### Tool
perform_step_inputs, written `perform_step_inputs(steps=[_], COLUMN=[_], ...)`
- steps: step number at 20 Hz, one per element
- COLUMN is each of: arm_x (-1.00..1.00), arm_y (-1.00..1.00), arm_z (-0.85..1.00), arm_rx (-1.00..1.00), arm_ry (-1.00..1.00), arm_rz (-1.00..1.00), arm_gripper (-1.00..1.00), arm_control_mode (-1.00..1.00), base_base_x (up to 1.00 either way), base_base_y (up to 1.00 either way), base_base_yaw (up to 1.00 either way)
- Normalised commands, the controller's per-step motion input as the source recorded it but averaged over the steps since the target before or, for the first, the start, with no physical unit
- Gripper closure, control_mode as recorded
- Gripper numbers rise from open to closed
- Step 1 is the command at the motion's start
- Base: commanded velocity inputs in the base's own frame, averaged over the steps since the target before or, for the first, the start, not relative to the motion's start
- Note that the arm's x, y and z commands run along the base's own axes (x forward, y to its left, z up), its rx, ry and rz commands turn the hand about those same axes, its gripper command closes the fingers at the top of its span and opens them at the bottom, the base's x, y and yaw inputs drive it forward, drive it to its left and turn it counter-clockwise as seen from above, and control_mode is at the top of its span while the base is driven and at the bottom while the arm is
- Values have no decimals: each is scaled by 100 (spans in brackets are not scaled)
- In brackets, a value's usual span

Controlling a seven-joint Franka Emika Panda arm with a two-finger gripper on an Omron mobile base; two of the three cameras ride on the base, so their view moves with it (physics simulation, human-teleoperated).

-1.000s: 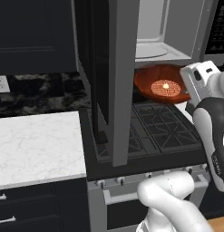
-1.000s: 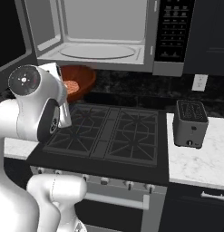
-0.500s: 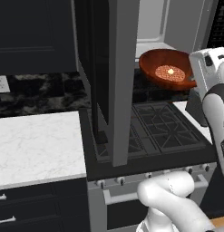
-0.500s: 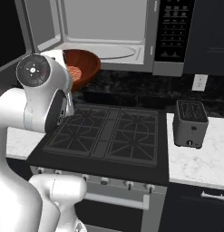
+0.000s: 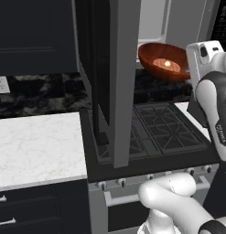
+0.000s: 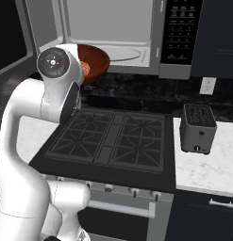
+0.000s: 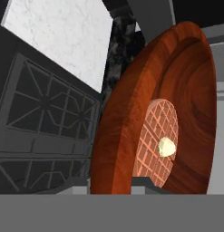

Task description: Open the microwave, place the bowl with waffle inside the microwave, then close the microwave door and turn it on.

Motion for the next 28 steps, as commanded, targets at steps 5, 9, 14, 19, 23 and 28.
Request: perform_step_inputs(steps=[5, 9, 14, 19, 23, 28], arm_x=[51, 49, 41, 43, 42, 40], arm_y=[0, 0, 0, 0, 1, 4], arm_z=[1, 0, 0, 0, 0, 2], arm_rx=[4, 0, -5, -4, -5, -5], arm_ry=[0, 0, -2, 0, 0, 0], arm_rz=[-4, -3, 0, 0, 0, 0], arm_gripper=[100, 100, 100, 100, 100, 100], arm_control_mode=[-100, -100, -100, -100, -100, -100], base_base_x=[0, 0, 0, 0, 0, 0], base_base_y=[0, 0, 0, 0, 0, 0], base_base_yaw=[0, 0, 0, 0, 0, 0])
